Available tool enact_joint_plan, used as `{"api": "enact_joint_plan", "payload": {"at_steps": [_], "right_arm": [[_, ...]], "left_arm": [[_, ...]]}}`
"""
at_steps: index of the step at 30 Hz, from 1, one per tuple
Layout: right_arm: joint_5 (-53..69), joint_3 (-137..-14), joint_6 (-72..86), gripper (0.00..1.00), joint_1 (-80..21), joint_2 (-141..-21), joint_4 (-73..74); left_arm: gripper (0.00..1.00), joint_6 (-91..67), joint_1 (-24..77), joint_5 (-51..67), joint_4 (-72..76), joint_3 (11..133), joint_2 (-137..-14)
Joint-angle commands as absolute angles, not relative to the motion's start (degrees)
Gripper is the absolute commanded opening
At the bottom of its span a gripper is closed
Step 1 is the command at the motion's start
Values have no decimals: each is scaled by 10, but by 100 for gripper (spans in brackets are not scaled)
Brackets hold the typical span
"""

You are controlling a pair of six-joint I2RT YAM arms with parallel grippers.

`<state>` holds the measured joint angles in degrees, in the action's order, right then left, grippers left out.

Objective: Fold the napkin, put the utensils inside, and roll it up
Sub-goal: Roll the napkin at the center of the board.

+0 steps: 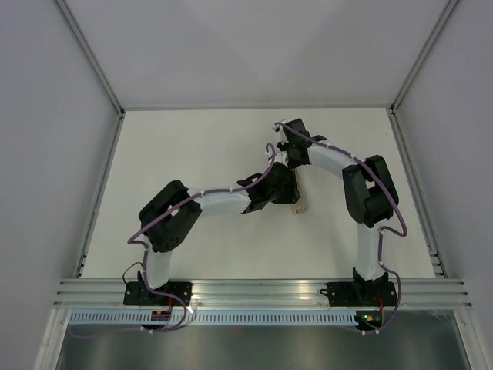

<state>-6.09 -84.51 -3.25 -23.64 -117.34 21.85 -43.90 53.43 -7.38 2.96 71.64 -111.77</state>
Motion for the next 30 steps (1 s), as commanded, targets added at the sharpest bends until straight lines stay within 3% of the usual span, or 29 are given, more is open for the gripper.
{"api": "enact_joint_plan", "payload": {"at_steps": [1,10,19,25,30], "right_arm": [[-91,-872,-33,16,-238,-1180,250],[-81,-879,-32,21,-238,-1183,257],[-51,-919,-26,47,-229,-1172,277],[-24,-949,-25,54,-210,-1172,298],[-2,-942,-23,55,-196,-1160,302]], "left_arm": [[50,-396,543,-100,-27,747,-1141],[44,-392,548,-112,-79,771,-1178],[44,-387,548,-120,-101,773,-1179],[44,-379,542,-118,-105,772,-1172],[47,-369,537,-113,-105,778,-1163]]}}
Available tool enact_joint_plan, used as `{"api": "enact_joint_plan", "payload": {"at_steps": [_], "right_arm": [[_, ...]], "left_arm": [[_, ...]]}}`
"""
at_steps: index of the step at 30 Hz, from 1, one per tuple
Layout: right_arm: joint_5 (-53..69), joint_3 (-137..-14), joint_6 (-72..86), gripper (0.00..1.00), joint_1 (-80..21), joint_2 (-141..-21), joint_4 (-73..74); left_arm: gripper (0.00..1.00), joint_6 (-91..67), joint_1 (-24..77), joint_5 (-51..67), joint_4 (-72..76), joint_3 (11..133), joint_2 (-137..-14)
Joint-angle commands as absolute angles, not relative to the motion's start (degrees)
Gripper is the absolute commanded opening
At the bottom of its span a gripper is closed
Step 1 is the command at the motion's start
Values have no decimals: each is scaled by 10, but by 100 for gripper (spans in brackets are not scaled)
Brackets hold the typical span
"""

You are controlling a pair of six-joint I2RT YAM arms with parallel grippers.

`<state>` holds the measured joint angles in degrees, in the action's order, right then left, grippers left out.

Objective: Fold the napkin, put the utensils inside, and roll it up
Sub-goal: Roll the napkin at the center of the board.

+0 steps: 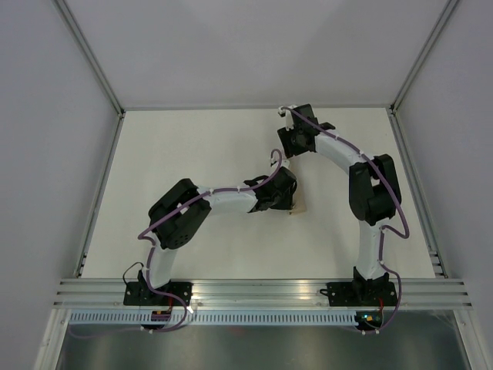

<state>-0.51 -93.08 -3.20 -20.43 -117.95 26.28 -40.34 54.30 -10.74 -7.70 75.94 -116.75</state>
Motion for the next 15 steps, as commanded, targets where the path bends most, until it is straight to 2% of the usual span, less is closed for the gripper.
{"api": "enact_joint_plan", "payload": {"at_steps": [1,15], "right_arm": [[12,-941,-23,55,-193,-1157,305],[72,-893,-33,56,-151,-1096,307]], "left_arm": [[48,-366,537,-113,-104,783,-1161],[53,-339,514,-76,-88,838,-1138]]}}
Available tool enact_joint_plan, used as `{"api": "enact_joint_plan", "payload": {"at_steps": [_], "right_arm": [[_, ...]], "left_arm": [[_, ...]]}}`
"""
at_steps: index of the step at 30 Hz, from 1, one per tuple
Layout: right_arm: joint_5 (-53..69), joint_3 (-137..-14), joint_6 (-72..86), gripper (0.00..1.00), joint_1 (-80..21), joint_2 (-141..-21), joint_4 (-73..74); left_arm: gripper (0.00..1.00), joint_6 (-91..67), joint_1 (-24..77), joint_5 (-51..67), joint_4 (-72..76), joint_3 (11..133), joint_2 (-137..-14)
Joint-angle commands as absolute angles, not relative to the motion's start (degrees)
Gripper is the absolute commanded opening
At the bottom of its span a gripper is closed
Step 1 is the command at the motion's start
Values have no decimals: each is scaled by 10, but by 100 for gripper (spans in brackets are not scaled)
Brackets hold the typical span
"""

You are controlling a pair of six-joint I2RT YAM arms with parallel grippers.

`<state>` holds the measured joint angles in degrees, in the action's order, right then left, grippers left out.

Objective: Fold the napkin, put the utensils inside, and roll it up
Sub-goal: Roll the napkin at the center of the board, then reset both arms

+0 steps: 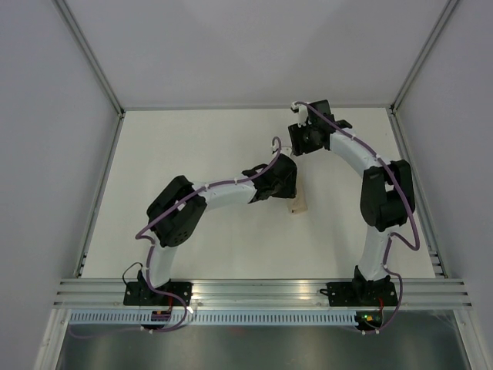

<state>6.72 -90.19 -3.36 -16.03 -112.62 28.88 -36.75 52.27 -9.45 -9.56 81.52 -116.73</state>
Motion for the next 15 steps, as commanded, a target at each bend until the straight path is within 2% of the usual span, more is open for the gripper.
{"api": "enact_joint_plan", "payload": {"at_steps": [1,8,15], "right_arm": [[74,-891,-33,56,-149,-1096,307],[143,-865,-40,57,-99,-1047,295],[256,-808,-54,61,43,-941,286]], "left_arm": [[53,-339,512,-74,-88,840,-1136],[54,-332,487,-84,-82,809,-1069],[61,-267,428,-100,-118,741,-926]]}}
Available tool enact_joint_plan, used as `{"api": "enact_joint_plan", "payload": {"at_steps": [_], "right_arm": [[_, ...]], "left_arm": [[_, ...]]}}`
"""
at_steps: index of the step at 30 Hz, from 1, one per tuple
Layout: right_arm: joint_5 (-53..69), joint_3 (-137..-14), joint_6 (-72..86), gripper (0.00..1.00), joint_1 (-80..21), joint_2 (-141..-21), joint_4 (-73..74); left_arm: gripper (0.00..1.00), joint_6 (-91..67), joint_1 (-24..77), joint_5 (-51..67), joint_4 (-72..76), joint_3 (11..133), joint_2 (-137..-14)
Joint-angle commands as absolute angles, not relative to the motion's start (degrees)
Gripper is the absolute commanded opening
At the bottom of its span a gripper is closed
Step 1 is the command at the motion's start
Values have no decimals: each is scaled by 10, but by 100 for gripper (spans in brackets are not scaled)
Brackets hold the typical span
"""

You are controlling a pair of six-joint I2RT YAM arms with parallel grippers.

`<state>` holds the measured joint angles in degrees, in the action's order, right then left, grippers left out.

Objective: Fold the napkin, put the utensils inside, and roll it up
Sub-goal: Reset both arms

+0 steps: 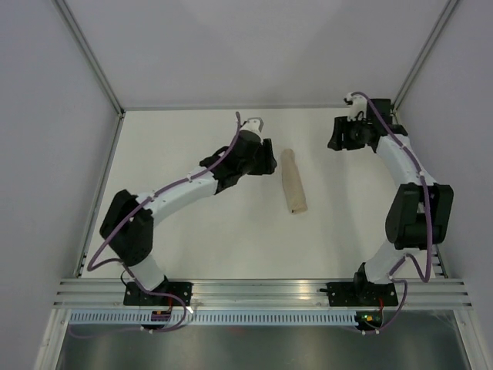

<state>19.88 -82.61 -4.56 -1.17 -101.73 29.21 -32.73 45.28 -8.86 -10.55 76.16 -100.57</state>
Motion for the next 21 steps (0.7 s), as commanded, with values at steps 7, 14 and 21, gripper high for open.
{"api": "enact_joint_plan", "payload": {"at_steps": [7,14,21], "right_arm": [[336,-723,-76,66,170,-798,269],[313,-640,-113,75,223,-690,271],[344,-613,-100,77,241,-673,261]], "left_arm": [[65,-220,377,-94,-142,665,-783],[68,-193,353,-76,-148,616,-697],[68,-185,347,-62,-147,599,-681]]}}
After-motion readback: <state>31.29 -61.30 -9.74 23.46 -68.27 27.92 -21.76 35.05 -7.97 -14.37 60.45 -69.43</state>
